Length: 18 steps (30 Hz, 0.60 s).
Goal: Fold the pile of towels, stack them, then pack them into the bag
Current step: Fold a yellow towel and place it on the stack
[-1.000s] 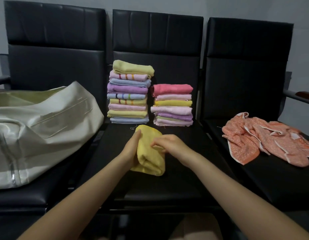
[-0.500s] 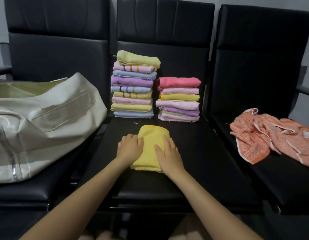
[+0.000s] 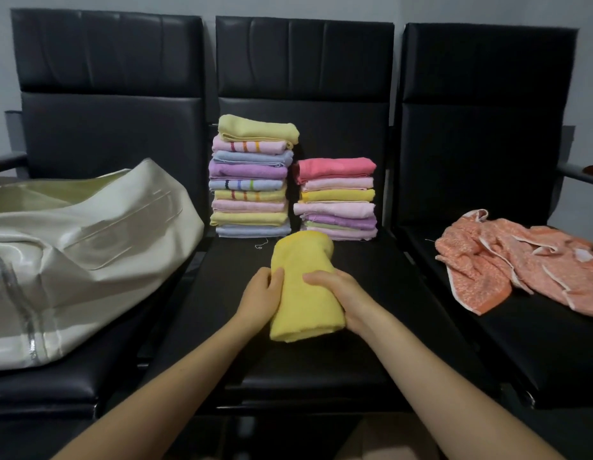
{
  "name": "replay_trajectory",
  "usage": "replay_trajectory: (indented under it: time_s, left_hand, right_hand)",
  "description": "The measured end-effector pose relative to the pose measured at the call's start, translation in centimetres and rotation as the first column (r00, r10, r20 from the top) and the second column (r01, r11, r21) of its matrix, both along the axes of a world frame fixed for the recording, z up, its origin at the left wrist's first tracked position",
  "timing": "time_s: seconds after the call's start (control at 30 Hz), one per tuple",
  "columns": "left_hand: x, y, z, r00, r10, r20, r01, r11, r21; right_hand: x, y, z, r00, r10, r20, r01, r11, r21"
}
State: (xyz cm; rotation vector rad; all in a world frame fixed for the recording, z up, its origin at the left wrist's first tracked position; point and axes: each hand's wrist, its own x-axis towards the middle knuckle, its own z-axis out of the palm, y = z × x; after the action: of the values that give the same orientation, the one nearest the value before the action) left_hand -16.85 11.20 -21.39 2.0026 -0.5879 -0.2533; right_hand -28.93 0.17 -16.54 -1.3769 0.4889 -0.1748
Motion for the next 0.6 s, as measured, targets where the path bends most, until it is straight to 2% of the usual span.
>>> replay_trajectory:
  time_s: [0.07, 0.1, 0.13, 0.17, 0.2, 0.23, 0.3, 0.37, 0.4, 0.47, 0.6]
  left_hand:
    - [-0.2, -0.8, 1.4, 0.964, -0.039, -0.264, 0.018, 0.997, -0.081]
    - [-0.2, -1.2, 2.1, 0.894, -0.114, -0.433, 0.043, 0.984, -0.171]
    - [-0.3, -1.5, 2.8, 0.774, -0.239, -0.587, 0.068, 0.952, -0.297]
    - [-0.7, -1.7, 3.7, 0.649, -0.344, -0.678, 0.072, 0.916, -0.396]
    - [-1.0, -2.1, 4.6, 0.564, -0.404, -0.721, 0.055, 0.889, -0.455]
    - [-1.1, -2.8, 5.2, 0.535, -0.427, -0.729, 0.022, 0.87, -0.493]
    - [-1.2, -4.5, 6.8, 0.573, -0.442, -0.69, -0.054, 0.82, -0.57]
    - [0.1, -6.9, 7.7, 0.643, -0.424, -0.638, -0.136, 0.756, -0.64]
    - [0.9, -8.4, 8.0, 0.679, -0.389, -0.622, -0.19, 0.726, -0.661]
    - [2.7, -10.9, 8.5, 0.742, -0.304, -0.598, -0.238, 0.715, -0.658]
    - [5.6, -14.9, 9.3, 0.822, -0.208, -0.53, -0.198, 0.768, -0.609]
  right_hand:
    - [-0.6, -0.8, 1.5, 0.999, -0.022, 0.036, 0.022, 1.0, 0.002]
    - [-0.8, -1.4, 2.2, 0.999, -0.023, 0.043, 0.024, 1.0, -0.013]
    - [-1.1, -1.9, 3.0, 0.999, -0.02, 0.043, 0.021, 1.0, -0.019]
    - [-1.2, -2.5, 3.8, 0.999, -0.017, 0.036, 0.017, 1.0, -0.006]
    - [-1.2, -3.2, 4.5, 1.0, -0.018, 0.019, 0.017, 0.999, 0.027]
    - [-1.2, -4.0, 4.9, 1.0, -0.029, 0.007, 0.029, 0.996, 0.082]
    - [-0.7, -5.5, 5.3, 0.989, -0.118, 0.089, 0.087, 0.952, 0.294]
    - [0.0, -7.2, 5.2, 0.943, -0.259, 0.208, 0.119, 0.848, 0.516]
    - [0.3, -8.0, 5.0, 0.921, -0.305, 0.243, 0.115, 0.809, 0.577]
    - [0.9, -9.2, 4.8, 0.92, -0.303, 0.248, 0.118, 0.818, 0.563]
    - [3.9, -10.8, 6.4, 0.959, -0.234, 0.161, 0.18, 0.938, 0.296]
